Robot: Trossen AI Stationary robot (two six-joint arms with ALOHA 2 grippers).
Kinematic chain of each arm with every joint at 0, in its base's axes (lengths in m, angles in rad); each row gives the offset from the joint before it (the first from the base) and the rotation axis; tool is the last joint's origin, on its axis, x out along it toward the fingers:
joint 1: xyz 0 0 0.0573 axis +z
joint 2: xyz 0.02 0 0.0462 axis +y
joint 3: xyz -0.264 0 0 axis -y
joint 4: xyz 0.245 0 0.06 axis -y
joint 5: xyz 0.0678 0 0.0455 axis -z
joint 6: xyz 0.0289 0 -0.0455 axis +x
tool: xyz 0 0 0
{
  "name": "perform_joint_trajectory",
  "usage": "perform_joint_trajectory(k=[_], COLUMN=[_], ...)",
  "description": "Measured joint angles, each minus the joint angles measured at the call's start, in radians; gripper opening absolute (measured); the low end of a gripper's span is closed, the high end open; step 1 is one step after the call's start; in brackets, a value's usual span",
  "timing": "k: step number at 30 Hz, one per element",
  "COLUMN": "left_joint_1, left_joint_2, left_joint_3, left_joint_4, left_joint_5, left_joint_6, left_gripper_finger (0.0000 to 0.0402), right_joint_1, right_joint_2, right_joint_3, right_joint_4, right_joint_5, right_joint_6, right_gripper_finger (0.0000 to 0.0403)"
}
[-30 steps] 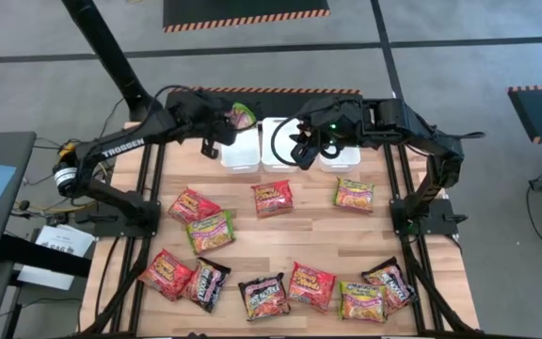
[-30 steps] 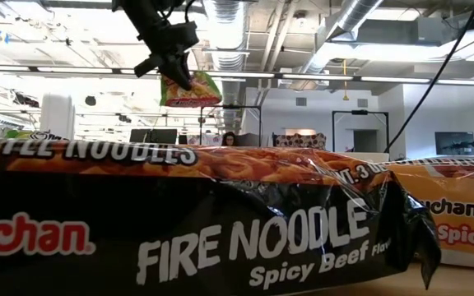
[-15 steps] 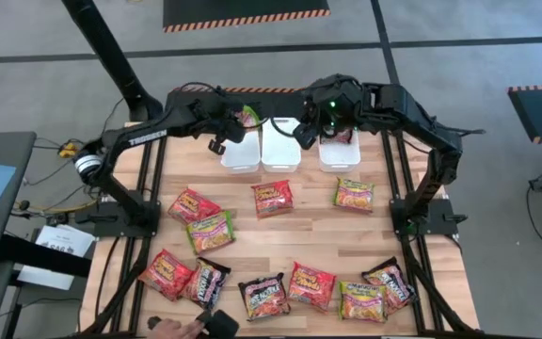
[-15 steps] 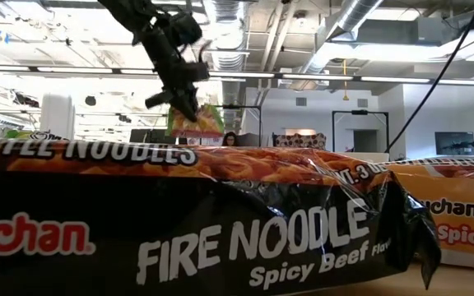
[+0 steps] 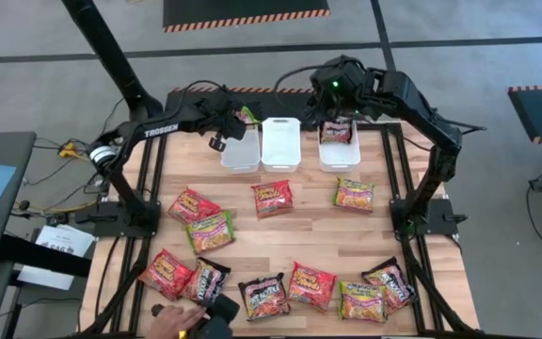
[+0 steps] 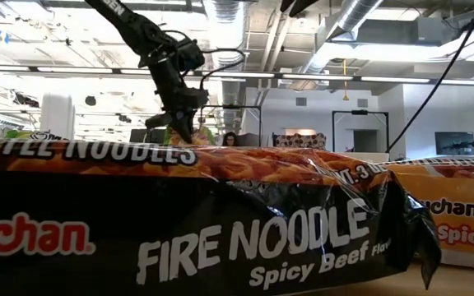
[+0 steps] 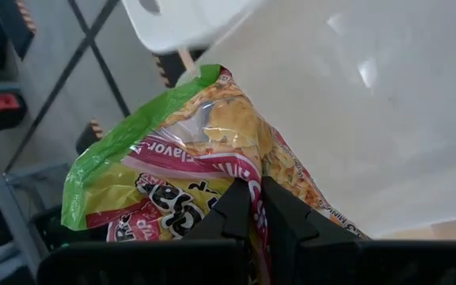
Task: Sort Maruchan noodles
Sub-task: Put the green noodle pack into the left white bin
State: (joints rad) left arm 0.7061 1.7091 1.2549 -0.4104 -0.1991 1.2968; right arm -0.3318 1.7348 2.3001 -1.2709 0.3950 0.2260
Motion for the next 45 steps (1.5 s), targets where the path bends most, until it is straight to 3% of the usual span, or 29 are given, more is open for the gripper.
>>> perform_joint_trajectory(k=[12, 27, 34, 45], left_joint_1=[0.009, 0.001, -0.019, -0.056], left_joint_2=[0.08, 0.079, 0.078, 0.07], left_joint_3=[0.0, 0.0, 0.0, 0.0], left_joint_4=[0.048, 0.085, 0.034, 0.009], left_joint_5=[-0.007, 0.029, -0.076, -0.083], left_joint_6=[-0.007, -0.134, -0.194, -0.302], left_gripper_finger=[0.0005, 0.0065, 0.0086, 0.0087], right_joint_1=[-0.014, -0.014, -0.014, -0.014], right_joint_2=[0.0, 0.0, 0.0, 0.0], right_joint_3=[0.0, 0.0, 0.0, 0.0], right_joint_4=[0.0, 0.0, 0.0, 0.0], right_joint_5=[-0.004, -0.004, -0.004, -0.005], right_joint_6=[-0.002, -0.022, -0.025, -0.029], right_gripper_finger=[0.0182, 0.0182, 0.0182, 0.0182])
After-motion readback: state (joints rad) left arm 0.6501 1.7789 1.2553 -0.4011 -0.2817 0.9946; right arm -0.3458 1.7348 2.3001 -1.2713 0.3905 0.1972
